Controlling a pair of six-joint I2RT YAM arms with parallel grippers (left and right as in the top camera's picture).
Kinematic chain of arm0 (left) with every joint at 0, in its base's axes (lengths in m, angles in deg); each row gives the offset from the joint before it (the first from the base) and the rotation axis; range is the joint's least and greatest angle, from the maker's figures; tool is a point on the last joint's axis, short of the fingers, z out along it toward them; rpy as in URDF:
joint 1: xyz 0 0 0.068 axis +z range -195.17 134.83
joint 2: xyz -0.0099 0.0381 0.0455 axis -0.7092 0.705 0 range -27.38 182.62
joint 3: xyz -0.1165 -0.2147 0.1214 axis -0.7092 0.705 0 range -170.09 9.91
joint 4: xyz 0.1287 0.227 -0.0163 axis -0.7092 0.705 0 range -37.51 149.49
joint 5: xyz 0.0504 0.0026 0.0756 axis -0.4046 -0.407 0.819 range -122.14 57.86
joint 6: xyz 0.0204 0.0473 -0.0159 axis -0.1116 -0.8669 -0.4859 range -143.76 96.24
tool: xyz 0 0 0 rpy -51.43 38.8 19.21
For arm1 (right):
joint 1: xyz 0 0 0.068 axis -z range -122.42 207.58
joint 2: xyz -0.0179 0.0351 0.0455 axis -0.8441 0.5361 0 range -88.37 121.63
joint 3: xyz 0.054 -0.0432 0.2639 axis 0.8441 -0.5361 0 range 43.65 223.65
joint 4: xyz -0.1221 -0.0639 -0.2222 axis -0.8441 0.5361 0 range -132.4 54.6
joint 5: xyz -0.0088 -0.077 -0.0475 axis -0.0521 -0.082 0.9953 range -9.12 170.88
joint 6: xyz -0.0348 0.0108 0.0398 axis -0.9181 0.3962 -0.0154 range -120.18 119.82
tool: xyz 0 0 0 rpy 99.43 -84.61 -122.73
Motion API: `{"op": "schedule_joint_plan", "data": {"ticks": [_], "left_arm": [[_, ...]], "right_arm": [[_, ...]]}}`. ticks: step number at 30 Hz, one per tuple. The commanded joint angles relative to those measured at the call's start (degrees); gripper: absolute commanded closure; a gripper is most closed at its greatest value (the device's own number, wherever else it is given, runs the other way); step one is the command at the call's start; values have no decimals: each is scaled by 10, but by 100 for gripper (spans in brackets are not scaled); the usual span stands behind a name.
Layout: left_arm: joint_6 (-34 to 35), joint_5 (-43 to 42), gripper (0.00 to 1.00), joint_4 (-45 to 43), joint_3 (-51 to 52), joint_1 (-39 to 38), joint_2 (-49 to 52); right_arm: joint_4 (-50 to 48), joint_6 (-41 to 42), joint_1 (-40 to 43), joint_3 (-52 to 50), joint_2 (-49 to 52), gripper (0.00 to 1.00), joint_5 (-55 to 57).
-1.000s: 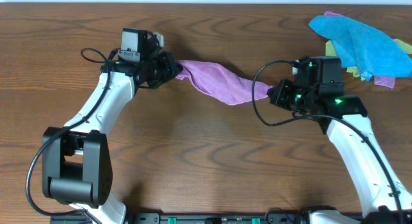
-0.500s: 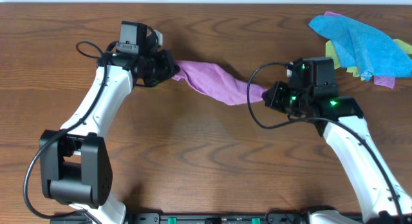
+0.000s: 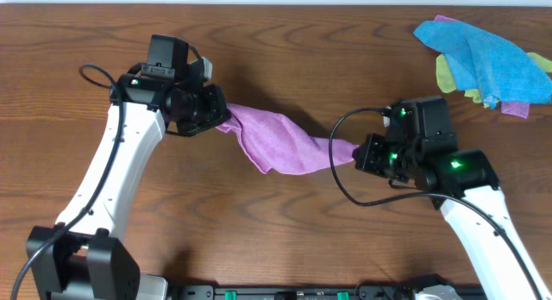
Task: Fold the cloth
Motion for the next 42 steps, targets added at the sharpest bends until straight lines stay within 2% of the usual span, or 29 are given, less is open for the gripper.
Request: {"op": "schedule_joint_plan", "data": {"ticks": [1, 13, 21, 30, 31, 32, 33, 34, 35, 42], "left_arm": [[-7, 35, 94, -10, -9, -3, 5], [-1, 58, 94, -122, 3, -6, 130], [-1, 71, 94, -203, 3, -6, 165], [31, 87, 94, -289, 3, -8, 165], [32, 95, 92, -290, 3, -9, 165], [32, 99, 82, -290, 3, -10, 165], [32, 100, 65, -290, 3, -10, 165], [32, 100, 38, -289, 3, -10, 165], [32, 100, 4, -288, 3, -11, 165], [44, 97, 5, -255, 3, -13, 165]], "right_arm": [[-22, -2, -5, 0, 17, 99, 32], [-120, -17, -5, 0, 151, 99, 53], [-175, -29, -5, 0, 163, 99, 98], [-225, -44, -5, 0, 163, 99, 178], [-226, -49, -5, 0, 164, 99, 186], [-226, -53, -5, 0, 164, 99, 189], [-226, -54, -5, 0, 166, 99, 196], [-226, -54, -5, 0, 168, 99, 202], [-227, -54, -5, 0, 170, 99, 203], [-228, -53, -5, 0, 179, 99, 202]]}}
